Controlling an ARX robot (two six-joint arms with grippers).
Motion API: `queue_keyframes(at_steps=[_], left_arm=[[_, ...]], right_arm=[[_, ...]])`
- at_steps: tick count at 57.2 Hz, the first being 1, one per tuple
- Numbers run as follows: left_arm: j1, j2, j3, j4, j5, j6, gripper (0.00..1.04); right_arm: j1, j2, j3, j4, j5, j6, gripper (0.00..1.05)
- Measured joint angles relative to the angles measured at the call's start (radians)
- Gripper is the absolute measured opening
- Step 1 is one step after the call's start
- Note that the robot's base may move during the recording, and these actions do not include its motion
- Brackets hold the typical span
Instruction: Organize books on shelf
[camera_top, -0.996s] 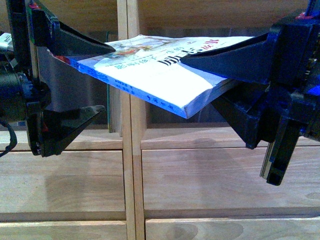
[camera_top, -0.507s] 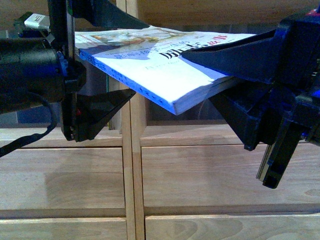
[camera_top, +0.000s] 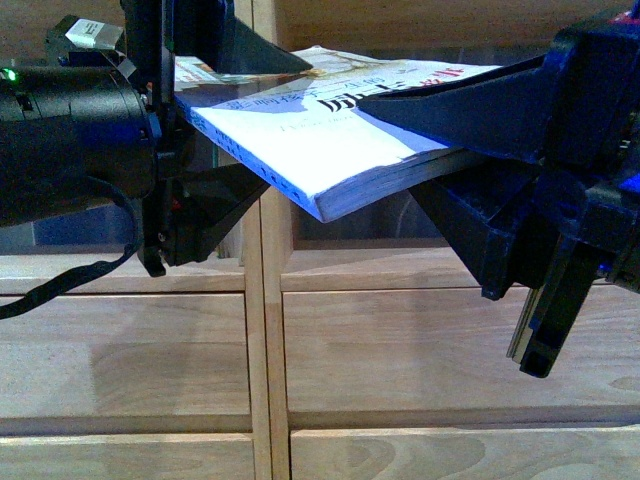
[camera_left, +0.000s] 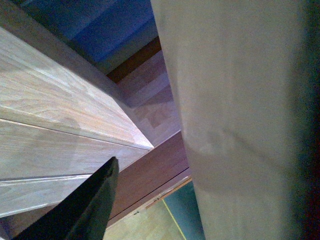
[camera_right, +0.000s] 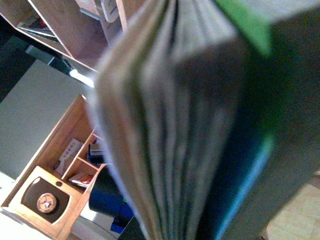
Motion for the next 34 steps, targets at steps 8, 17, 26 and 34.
queue_keyframes(at_steps=[8,17,26,34], left_arm=[[-0.001,0.000,0.000,0.000,-0.011,0.003,0.52],[-0.001,0.000,0.000,0.018,-0.011,-0.004,0.35],[0.007,-0.001,-0.001,0.045,-0.004,-0.029,0.20],[0.023,-0.006,-0.011,0.070,0.004,-0.039,0.17]], right_arm=[[0.007,0.000,-0.002,-0.002,0.010,0.000,0.07],[0.021,0.000,-0.004,-0.003,-0.002,-0.005,0.21],[0.037,0.000,-0.010,-0.005,-0.017,-0.007,0.37],[0.046,-0.001,-0.011,-0.004,-0.024,-0.007,0.51]])
